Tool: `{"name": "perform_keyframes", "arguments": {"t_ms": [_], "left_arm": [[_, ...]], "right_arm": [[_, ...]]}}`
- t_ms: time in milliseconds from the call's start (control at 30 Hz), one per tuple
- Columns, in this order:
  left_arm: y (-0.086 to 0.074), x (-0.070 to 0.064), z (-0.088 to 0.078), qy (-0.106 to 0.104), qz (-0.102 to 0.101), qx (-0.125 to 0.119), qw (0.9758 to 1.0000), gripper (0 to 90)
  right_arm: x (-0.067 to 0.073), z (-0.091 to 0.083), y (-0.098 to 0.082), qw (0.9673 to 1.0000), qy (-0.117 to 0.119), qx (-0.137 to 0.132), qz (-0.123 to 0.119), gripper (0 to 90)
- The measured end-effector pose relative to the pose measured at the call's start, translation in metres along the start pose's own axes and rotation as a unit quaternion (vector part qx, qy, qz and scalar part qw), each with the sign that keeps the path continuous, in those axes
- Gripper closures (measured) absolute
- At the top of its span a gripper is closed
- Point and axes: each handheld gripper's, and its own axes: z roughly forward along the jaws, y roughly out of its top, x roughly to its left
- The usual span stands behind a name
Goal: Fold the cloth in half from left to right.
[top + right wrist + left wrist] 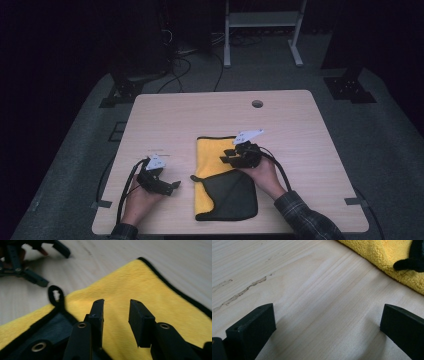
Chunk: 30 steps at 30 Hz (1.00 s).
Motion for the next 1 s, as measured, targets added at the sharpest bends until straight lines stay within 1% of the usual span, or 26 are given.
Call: {"name": "perform_keyframes", "arguments": {"t_ms": [100, 167, 233, 367, 433, 467, 533, 567, 667, 800, 867, 900, 933, 1000], "left_arm": [[0.0, 0.0, 0.0, 0.0, -0.001, 0.0, 1.0, 0.0], [0.0, 0.0, 0.0, 0.0, 0.0, 0.0, 1.0, 0.0], [0.0, 0.0, 0.0, 0.0, 0.002, 0.001, 1.0, 0.0], [0.0, 0.0, 0.0, 0.0, 0.002, 0.001, 1.0, 0.0], [0.0, 0.0, 0.0, 0.0, 0.002, 0.001, 1.0, 0.0], [0.0, 0.0, 0.0, 0.0, 0.003, 0.001, 1.0, 0.0], [0.0, 0.0, 0.0, 0.0, 0.003, 0.001, 1.0, 0.0], [0.0, 0.0, 0.0, 0.0, 0.003, 0.001, 1.0, 0.0], [0.0, 0.0, 0.0, 0.0, 0.002, 0.0, 1.0, 0.0], [0.0, 0.0, 0.0, 0.0, 0.002, 0.0, 1.0, 0.0], [0.0, 0.0, 0.0, 0.0, 0.001, 0.0, 1.0, 0.0], [0.0, 0.0, 0.0, 0.0, 0.001, 0.0, 1.0, 0.0], [0.0, 0.0, 0.0, 0.0, 0.001, 0.0, 1.0, 0.0], [0.0, 0.0, 0.0, 0.0, 0.001, 0.0, 1.0, 0.0]], "right_arm": [[0.013, 0.009, 0.001, 0.9997, 0.017, 0.008, -0.012, 62.7], [0.021, 0.015, 0.002, 0.9993, 0.032, 0.01, -0.015, 62.2], [0.028, 0.022, 0.003, 0.9988, 0.042, 0.015, -0.021, 61.7], [0.04, 0.036, 0.004, 0.9974, 0.062, 0.026, -0.023, 58.3], [0.043, 0.041, 0.004, 0.9968, 0.07, 0.027, -0.029, 58.0], [0.045, 0.043, 0.004, 0.9964, 0.073, 0.032, -0.028, 57.9], [0.049, 0.048, 0.003, 0.9958, 0.075, 0.039, -0.034, 57.4], [0.05, 0.051, 0.002, 0.9955, 0.078, 0.043, -0.033, 57.5], [0.052, 0.054, 0.001, 0.995, 0.08, 0.047, -0.036, 58.1], [0.057, 0.056, -0.001, 0.9937, 0.076, 0.06, -0.056, 59.6], [0.06, 0.057, -0.004, 0.993, 0.075, 0.06, -0.068, 60.6], [0.06, 0.057, -0.004, 0.993, 0.075, 0.058, -0.07, 61.2], [0.061, 0.057, -0.004, 0.9928, 0.076, 0.059, -0.072, 63.4], [0.061, 0.057, -0.005, 0.9918, 0.081, 0.059, -0.079, 70.6]]}}
